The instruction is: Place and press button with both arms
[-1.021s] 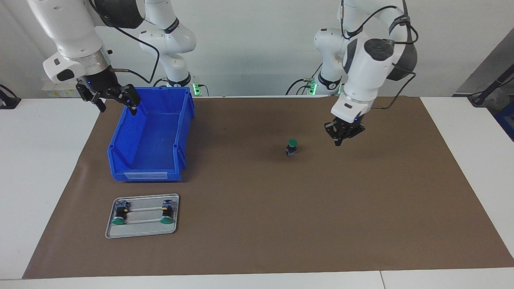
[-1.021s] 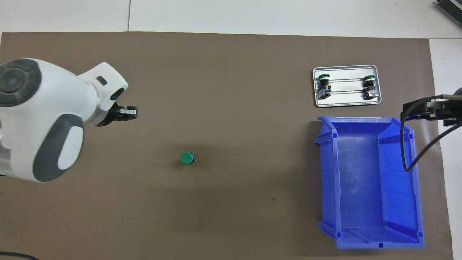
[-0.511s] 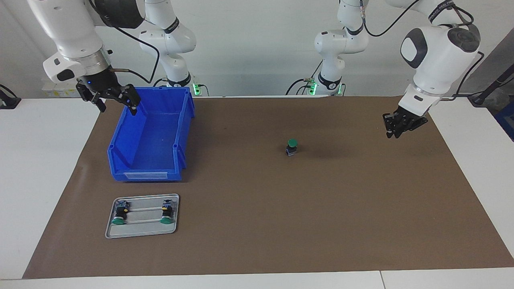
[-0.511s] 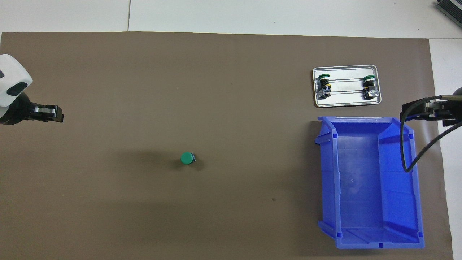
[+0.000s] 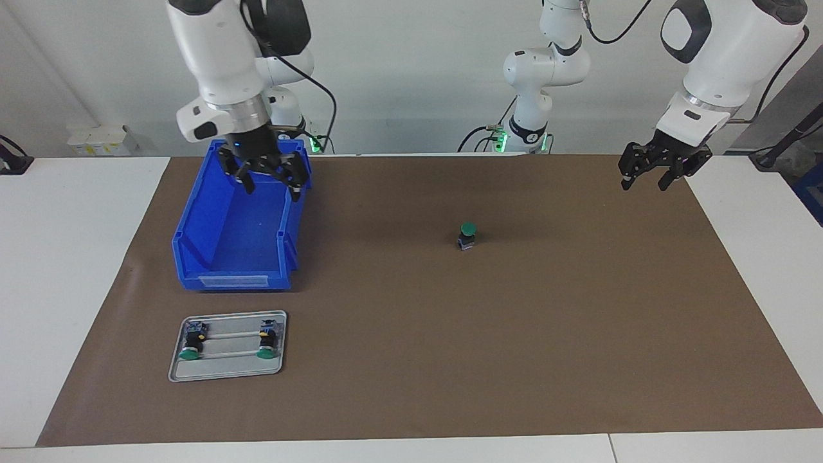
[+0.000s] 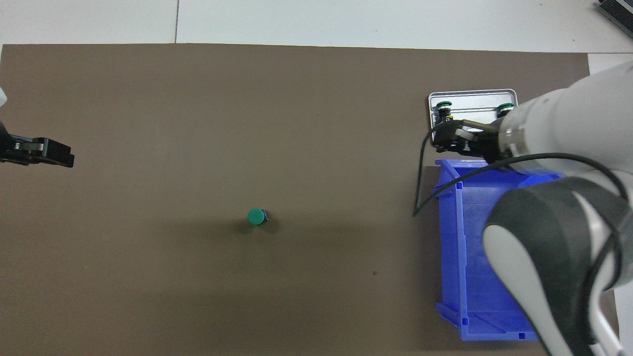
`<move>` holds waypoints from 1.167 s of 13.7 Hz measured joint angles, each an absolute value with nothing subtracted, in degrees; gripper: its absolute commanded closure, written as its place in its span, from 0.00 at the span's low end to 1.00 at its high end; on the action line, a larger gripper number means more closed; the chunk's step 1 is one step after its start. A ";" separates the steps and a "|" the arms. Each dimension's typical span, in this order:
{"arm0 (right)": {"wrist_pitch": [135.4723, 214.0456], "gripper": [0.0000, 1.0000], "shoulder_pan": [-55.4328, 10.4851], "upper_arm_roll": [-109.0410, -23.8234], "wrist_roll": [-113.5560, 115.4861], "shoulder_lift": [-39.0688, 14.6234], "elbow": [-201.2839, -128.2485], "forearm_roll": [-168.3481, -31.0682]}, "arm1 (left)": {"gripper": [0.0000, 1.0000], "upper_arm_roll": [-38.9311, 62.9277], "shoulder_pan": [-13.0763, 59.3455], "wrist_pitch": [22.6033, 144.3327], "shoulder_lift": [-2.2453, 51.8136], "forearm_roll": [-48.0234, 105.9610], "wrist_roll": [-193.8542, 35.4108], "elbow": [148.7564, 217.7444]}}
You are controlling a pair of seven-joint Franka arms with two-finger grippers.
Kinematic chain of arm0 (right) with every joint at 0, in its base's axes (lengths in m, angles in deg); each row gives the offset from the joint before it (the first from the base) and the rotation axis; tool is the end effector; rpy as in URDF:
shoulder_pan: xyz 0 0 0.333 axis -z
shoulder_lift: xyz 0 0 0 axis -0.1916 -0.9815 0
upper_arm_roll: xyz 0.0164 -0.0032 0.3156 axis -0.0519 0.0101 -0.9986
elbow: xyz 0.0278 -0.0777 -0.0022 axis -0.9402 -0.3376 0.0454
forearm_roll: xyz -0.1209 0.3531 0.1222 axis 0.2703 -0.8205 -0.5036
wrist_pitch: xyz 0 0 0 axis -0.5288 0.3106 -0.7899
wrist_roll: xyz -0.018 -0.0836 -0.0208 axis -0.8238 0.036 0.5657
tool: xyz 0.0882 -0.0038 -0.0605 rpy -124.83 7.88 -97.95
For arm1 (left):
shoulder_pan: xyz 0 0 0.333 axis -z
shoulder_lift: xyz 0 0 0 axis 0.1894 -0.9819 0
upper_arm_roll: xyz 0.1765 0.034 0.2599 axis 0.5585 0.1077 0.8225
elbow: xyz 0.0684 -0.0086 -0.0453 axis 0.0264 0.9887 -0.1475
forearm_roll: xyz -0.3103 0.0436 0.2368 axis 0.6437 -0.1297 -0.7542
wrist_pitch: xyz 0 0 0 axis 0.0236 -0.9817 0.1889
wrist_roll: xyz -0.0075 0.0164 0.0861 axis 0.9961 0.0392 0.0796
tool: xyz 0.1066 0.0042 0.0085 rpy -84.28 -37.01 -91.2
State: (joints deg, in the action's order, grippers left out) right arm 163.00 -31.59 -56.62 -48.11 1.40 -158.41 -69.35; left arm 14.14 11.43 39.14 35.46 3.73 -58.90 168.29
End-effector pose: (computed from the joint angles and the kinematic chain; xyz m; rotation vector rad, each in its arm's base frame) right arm 0.5549 0.1803 0.5737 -3.0154 0.6164 -0.1554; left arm 0.5551 -0.0137 0.6032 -3.1363 0.1720 -0.0143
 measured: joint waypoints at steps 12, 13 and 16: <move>186.17 0.00 -58.52 -56.97 -103.77 -21.56 -157.23 -69.06 | 0.00 14.05 11.43 39.91 34.60 3.75 -58.90 168.90; 187.56 0.00 -59.50 -56.97 -105.03 -23.75 -156.24 -68.73 | 0.00 14.08 11.42 39.92 34.60 3.75 -58.90 168.90; 188.99 0.00 -60.07 -56.96 -105.81 -27.14 -154.33 -68.46 | 0.00 14.08 11.41 39.93 34.60 3.75 -58.90 168.90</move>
State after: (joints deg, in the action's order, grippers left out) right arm 188.99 -60.07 -56.96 -105.81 -27.14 -154.33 -68.46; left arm 14.08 11.41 39.93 34.60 3.75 -58.90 168.90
